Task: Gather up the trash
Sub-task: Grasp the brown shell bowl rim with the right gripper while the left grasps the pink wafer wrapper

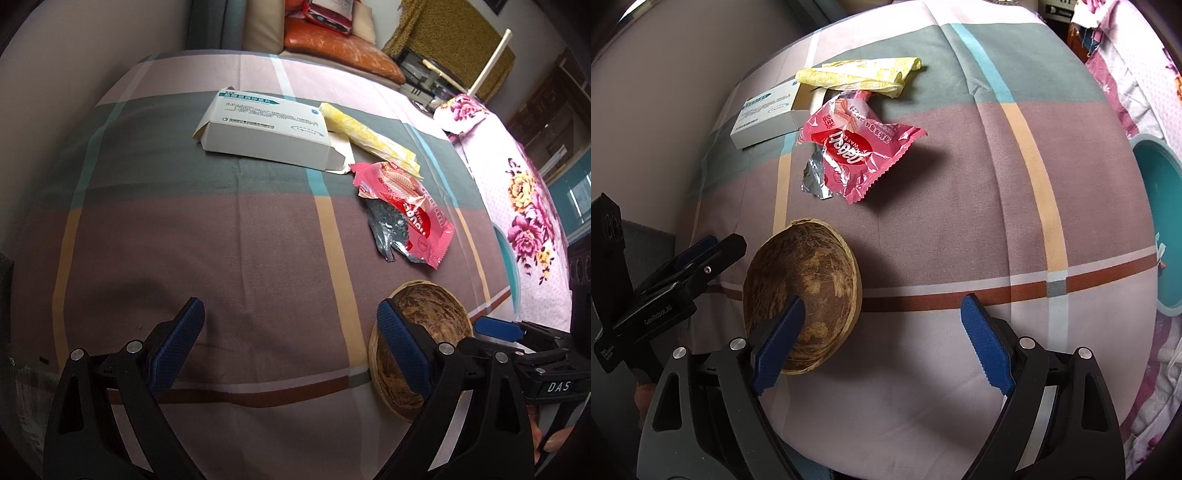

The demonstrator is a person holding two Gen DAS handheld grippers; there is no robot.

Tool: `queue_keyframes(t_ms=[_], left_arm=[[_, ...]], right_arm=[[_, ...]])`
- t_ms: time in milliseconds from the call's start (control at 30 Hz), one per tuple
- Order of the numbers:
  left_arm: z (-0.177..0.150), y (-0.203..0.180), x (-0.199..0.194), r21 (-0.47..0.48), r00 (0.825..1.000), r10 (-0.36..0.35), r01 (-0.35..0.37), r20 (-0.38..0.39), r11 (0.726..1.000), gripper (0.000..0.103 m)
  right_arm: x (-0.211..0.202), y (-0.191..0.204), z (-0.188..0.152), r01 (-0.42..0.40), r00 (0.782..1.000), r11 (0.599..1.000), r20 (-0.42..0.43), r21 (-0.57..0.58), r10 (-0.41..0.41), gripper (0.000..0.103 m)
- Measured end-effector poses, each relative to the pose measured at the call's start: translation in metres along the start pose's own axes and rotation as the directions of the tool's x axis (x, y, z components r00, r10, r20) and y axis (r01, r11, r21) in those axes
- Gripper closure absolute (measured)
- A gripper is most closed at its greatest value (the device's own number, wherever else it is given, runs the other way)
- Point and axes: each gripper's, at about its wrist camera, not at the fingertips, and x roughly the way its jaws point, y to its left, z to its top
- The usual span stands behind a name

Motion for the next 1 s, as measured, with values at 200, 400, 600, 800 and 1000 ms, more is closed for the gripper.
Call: queue_keyframes(t_ms=[200, 400, 600, 800, 1000], left_arm=[[0.002, 0.014, -0.001, -0.028, 1.000, -0.005, 0.005, 0.008, 1.000, 0.008], [0.004, 0.023, 0.000, -0.054, 1.000, -0.002, 0.003, 0.008, 0.999, 0.009], [0.007, 0.021, 0.003, -0.060, 1.000, -0.008, 0.009, 0.004, 0.998, 0.009], [0.012, -0.004, 0.012, -0.030, 1.000, -0.021, 0.021, -0.015, 0.999, 0.009], [0.025, -0.042, 0.024, -0.031, 0.998, -0.056, 0.055, -0.033, 0.998, 0.008]], right_arm=[[0.011, 0.007, 0.003, -0.028, 1.000, 0.999, -0.005, 0.017, 0.028, 0.059], [0.018, 0.013, 0.004, -0.058, 0.998, 0.998, 0.019, 0.003, 0.058, 0.066], [0.015, 0.020, 0.005, -0.044, 0.998, 0.998, 0.053, -0.048, 0.046, 0.094], [-0.013, -0.002, 0.016, -0.045, 0.989, 0.999, 0.139, -0.002, 0.045, 0.095], [-0.049, -0.051, 0.029, -0.030, 0.972, 0.995, 0.236, 0.100, 0.005, 0.095]])
